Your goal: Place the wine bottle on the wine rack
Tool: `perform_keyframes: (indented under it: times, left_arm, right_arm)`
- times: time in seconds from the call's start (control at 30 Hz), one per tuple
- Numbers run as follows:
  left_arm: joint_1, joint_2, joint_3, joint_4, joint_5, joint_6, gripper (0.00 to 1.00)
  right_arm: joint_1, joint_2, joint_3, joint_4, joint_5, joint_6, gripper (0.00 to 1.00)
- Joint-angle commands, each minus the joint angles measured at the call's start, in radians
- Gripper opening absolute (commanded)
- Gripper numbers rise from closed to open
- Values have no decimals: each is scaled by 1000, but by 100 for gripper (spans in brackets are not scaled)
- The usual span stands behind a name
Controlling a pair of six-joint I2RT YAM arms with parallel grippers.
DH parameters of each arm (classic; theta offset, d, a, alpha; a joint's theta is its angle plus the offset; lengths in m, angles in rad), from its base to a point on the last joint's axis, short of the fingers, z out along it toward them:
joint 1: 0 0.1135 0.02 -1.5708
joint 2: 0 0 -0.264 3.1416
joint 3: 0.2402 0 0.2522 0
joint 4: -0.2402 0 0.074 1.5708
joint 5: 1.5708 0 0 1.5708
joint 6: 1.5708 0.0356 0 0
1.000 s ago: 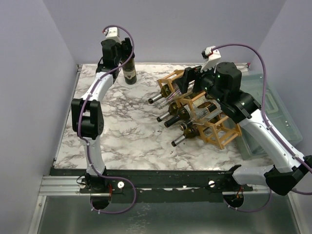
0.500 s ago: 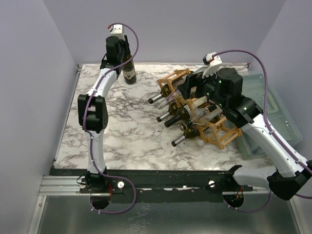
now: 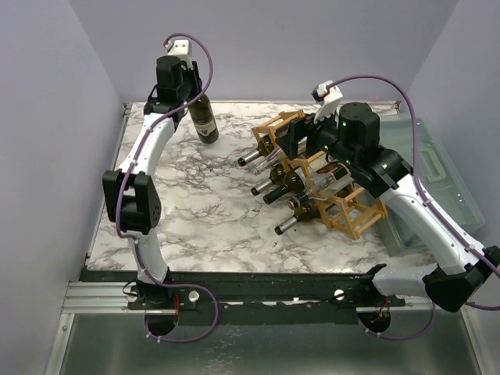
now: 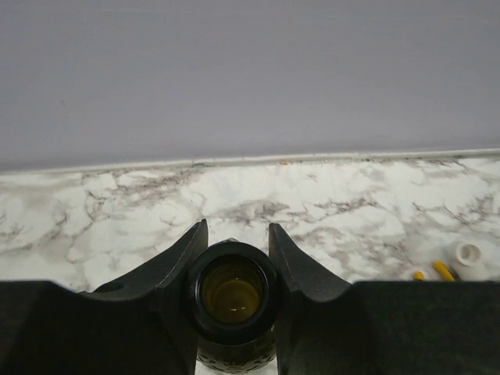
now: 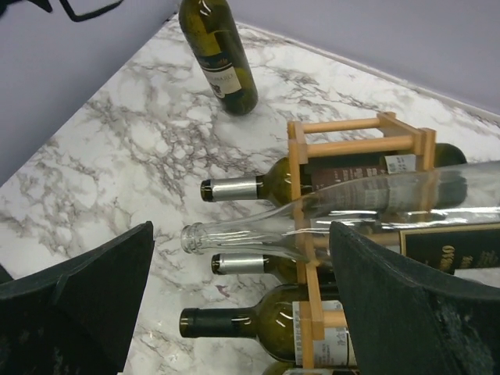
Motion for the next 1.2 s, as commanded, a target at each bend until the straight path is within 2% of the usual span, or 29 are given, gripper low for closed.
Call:
perform_keyframes:
  times: [0.0,0.2,0.37,0.47,0.57,0.77,0.93,1.07,1.1,1.17]
  left_arm:
    - [-9,-291,-41,-139,70,-107,0]
    - [-9,-502,-126,-390,204,-171,0]
    - [-17,-684,-264,-467,307,-160,0]
    - [-81,-789,-396,-467,322,-109,0]
    - [-208,-876,-542,-433,213,-40,0]
    - [-315,-967,-748,-346,141,-13,0]
    - [-425,-947,-800,-335,64,26,0]
    - [-453,-947,-832,-326,23,15,0]
    - [-452,-951,-833,-328,21,7,5]
    - [-454,-969,-832,-330,20,-11,25]
  right_arm:
    - [8,55,64,41,-172,-37,96]
    - [42,151,136,99,-349,24,96]
    - [156,215,148,145,-334,46,96]
    - [205,223,121,182,-310,55,96]
    - [216,186,35,255,-296,91,96]
    - [216,71,-125,312,-211,124,96]
    - [216,8,-198,290,-185,123,96]
    - [216,-23,-224,269,-172,117,96]
    - [216,-26,-230,266,-172,116,96]
    - [217,-32,-249,273,-188,111,96]
